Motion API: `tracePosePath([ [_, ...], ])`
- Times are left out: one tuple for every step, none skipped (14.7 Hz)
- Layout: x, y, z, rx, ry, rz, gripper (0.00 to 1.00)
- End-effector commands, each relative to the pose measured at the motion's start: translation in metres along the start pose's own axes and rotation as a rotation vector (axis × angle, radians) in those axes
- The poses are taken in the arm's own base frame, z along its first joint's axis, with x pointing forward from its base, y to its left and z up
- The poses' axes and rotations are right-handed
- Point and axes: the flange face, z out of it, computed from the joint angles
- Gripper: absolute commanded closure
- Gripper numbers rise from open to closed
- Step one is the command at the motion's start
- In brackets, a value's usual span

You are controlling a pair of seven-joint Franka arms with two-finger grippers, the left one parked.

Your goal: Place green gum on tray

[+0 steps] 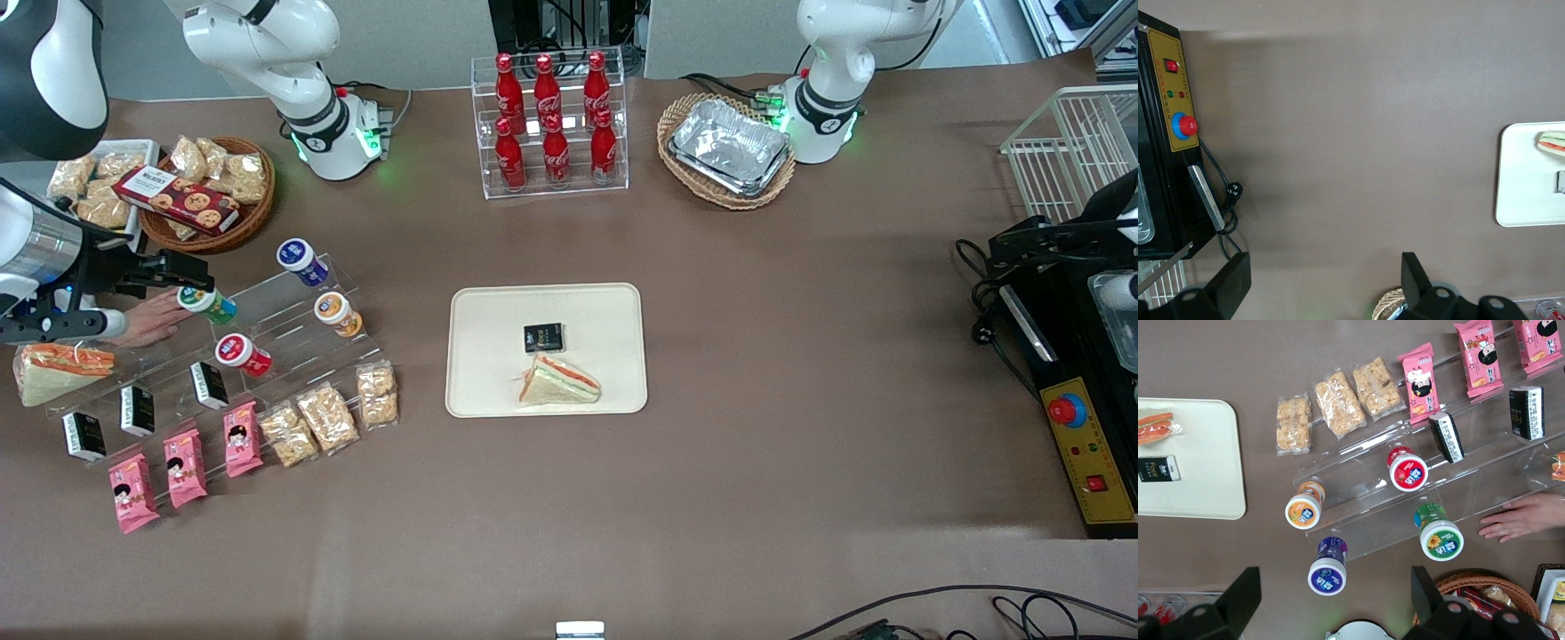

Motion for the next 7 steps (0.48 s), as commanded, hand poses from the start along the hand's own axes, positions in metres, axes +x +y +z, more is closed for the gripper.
tracePosePath([
  [0.0032,0.0025,-0.0043,0.001,-0.002,-0.006,0.00],
  [0.0031,0.0021,-0.0041,-0.004,-0.004,-0.007,0.00],
  [0.0029,0.0023,-0.0040,-0.006,-0.006,-0.003,0.00],
  [0.0031,0.0015,-0.0041,-0.006,-0.004,-0.005,0.00],
  [0.0036,0.0015,-0.0033,-0.006,-0.006,-0.005,0.00],
  [0.0029,0.0025,-0.0040,-0.007,-0.006,-0.003,0.00],
  [0.0023,0.0027,-0.0006,-0.015,-0.018,-0.003,0.00],
])
